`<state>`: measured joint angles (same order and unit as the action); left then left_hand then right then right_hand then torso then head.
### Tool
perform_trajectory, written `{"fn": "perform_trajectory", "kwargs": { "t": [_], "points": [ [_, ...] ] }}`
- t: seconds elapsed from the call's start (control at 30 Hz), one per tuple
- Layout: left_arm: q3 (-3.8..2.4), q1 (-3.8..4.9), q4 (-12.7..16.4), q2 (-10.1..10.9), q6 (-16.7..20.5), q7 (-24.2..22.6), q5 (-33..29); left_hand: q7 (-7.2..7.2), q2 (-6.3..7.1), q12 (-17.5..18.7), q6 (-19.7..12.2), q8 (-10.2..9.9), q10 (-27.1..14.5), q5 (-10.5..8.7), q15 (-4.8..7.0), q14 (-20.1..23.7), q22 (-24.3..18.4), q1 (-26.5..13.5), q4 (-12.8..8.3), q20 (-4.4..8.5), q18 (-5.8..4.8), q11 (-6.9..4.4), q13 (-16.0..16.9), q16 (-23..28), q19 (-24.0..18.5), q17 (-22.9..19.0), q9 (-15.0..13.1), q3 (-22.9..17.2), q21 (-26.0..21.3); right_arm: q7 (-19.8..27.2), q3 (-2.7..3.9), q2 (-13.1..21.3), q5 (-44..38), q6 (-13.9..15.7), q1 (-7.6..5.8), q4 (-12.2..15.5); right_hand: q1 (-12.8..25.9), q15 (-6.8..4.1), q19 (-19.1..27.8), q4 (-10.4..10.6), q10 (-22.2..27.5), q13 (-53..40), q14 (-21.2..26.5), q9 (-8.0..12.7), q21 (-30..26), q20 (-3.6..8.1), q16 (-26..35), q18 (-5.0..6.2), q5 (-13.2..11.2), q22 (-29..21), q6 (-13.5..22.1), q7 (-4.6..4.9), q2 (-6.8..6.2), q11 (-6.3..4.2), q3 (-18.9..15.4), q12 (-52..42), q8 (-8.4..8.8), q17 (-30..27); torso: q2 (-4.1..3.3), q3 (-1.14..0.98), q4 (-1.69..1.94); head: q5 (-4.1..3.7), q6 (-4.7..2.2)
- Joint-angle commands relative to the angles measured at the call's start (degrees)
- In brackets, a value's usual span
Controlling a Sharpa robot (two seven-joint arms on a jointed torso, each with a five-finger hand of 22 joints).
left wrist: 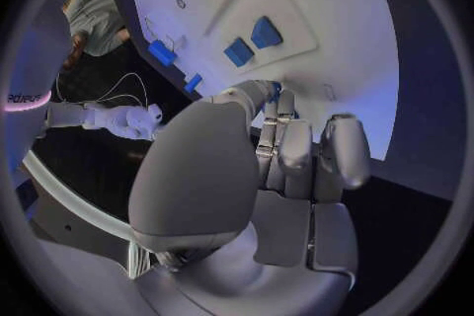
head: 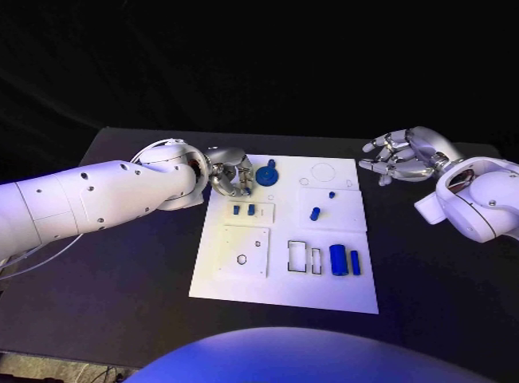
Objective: Assemble the parts on the task board
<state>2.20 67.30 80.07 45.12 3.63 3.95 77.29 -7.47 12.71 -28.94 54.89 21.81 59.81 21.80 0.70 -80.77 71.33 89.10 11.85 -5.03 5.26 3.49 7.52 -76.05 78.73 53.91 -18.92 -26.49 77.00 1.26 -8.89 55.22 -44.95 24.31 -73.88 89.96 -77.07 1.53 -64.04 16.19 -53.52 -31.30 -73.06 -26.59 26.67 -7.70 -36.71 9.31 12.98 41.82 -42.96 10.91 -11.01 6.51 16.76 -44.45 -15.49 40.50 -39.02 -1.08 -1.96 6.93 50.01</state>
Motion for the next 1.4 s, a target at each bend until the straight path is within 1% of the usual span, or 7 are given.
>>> {"fn": "perform_trajectory", "kwargs": {
  "t": [0.03, 0.33, 0.8, 0.93, 1.13, 1.27, 1.4],
  "points": [
    [0.01, -0.05, 0.0, -0.2, -2.0, 0.6, 0.1, 0.02, 0.17, 0.4, 0.4, -0.1, 0.3, -0.14, -0.03, -0.3, 0.0, -0.6, -0.3, -0.17, -0.75, 0.08, 0.0, -0.2, 0.2, 0.0, -0.1, 0.0, 0.1, 0.5, 0.00, 0.0, -0.2, -0.6, 0.03, 0.1, 0.0, 0.13, -0.3, -0.1, 1.0, 0.1, 0.1, -0.1, -0.3, 0.11, 0.3, 1.10, 0.4, -0.1, -0.5, -0.08, 0.68, -0.42, -0.2, -0.2, -0.36, 0.1, 0.04, -0.01, 0.04, -0.01, -0.01],
    [0.04, -0.07, -0.1, -0.3, -3.2, 0.8, 0.2, 0.00, 0.20, 0.5, 0.3, -0.2, 0.3, -0.19, -0.04, -0.3, -0.1, -0.6, -0.3, -0.18, -0.73, 0.11, 0.0, -0.2, 0.1, -0.1, -0.1, -0.1, 0.1, 0.5, 0.00, 0.0, -0.2, -0.6, 0.03, 0.1, 0.0, 0.13, -0.3, -0.1, 1.0, 0.1, 0.1, -0.1, -0.3, 0.11, 0.3, 1.10, 0.4, -0.1, -0.5, -0.08, 0.68, -0.42, -0.2, -0.2, -0.36, 0.1, 0.04, 0.00, 0.05, -0.04, -0.01],
    [0.17, -0.15, -0.6, -0.8, -3.1, 0.4, -0.1, -0.05, 0.23, 0.7, 0.3, -0.3, 0.3, -0.33, -0.09, -0.2, -0.1, -0.8, -0.4, -0.25, -0.71, 0.17, 0.0, -0.1, 0.0, -0.3, 0.0, -0.1, 0.0, 0.5, 0.00, -0.1, -0.2, -0.6, 0.03, 0.1, -0.1, 0.12, -0.6, 0.0, 1.0, 0.4, -0.1, -0.1, -0.6, 0.12, 0.8, 1.10, 0.4, -0.4, -0.3, -0.08, 0.77, -0.43, -0.5, -0.4, -0.56, 0.4, 0.01, 0.01, 0.03, -0.05, -0.01],
    [0.21, -0.25, -0.8, -0.9, -2.8, 0.4, -0.2, -0.16, 0.31, 1.0, -0.1, -0.7, 0.2, -0.36, -0.19, -0.2, -0.1, -1.1, -0.4, -0.32, -0.71, 0.29, -0.1, -0.1, -0.1, -0.4, 0.1, -0.1, 0.1, 0.5, 0.00, -0.1, -0.2, -0.6, 0.03, 0.1, -0.1, 0.12, -0.6, 0.0, 1.0, 0.4, -0.1, -0.1, -0.6, 0.12, 0.8, 1.10, 0.4, -0.4, -0.3, -0.08, 0.77, -0.43, -0.5, -0.4, -0.56, 0.4, 0.03, -0.01, 0.06, -0.17, -0.01],
    [0.23, -0.32, -1.0, -1.0, -2.3, 0.6, -0.3, -0.64, 0.33, 2.1, -1.1, -1.9, -0.6, -0.30, -0.59, 0.0, -0.3, -1.5, -0.5, -0.59, -0.62, 0.79, -0.3, 0.0, -0.5, -1.0, 0.6, -0.4, -0.1, 0.5, 0.00, -0.1, -0.2, -0.6, 0.03, 0.0, -0.1, 0.12, -0.6, 0.0, 1.0, 0.4, -0.1, -0.1, -0.6, 0.12, 0.8, 1.10, 0.4, -0.4, -0.3, -0.08, 0.77, -0.43, -0.5, -0.4, -0.56, 0.4, 0.04, -0.04, 0.04, -0.24, -0.01],
    [0.23, -0.33, -1.0, -0.9, -2.2, 0.6, -0.4, -0.84, 0.44, 2.6, -1.6, -2.4, -1.2, -0.29, -0.81, 0.2, -0.5, -1.7, -0.6, -0.77, -0.56, 1.06, -0.5, 0.1, -0.7, -1.3, 0.9, -0.6, -0.3, 0.5, 0.00, 0.0, -0.2, -0.6, 0.03, 0.0, -0.1, 0.12, -0.6, 0.0, 1.0, 0.4, -0.1, -0.1, -0.6, 0.12, 0.8, 1.10, 0.4, -0.4, -0.3, -0.08, 0.77, -0.43, -0.5, -0.4, -0.56, 0.4, 0.06, 0.00, 0.08, -0.23, -0.01],
    [0.23, -0.35, -0.9, -0.8, -2.1, 0.4, -0.5, -1.07, 0.69, 3.2, -2.1, -3.0, -1.8, -0.27, -1.04, 0.3, -0.8, -1.9, -0.7, -0.94, -0.49, 1.34, -0.6, 0.1, -0.9, -1.7, 1.2, -0.7, -0.5, 0.5, 0.00, 0.0, -0.2, -0.7, 0.03, 0.0, -0.1, 0.12, -0.6, 0.0, 1.0, 0.4, -0.1, -0.1, -0.6, 0.12, 0.8, 1.10, 0.4, -0.4, -0.3, -0.08, 0.77, -0.43, -0.5, -0.4, -0.56, 0.4, 0.09, 0.00, 0.08, -0.21, -0.01]
  ]
}}
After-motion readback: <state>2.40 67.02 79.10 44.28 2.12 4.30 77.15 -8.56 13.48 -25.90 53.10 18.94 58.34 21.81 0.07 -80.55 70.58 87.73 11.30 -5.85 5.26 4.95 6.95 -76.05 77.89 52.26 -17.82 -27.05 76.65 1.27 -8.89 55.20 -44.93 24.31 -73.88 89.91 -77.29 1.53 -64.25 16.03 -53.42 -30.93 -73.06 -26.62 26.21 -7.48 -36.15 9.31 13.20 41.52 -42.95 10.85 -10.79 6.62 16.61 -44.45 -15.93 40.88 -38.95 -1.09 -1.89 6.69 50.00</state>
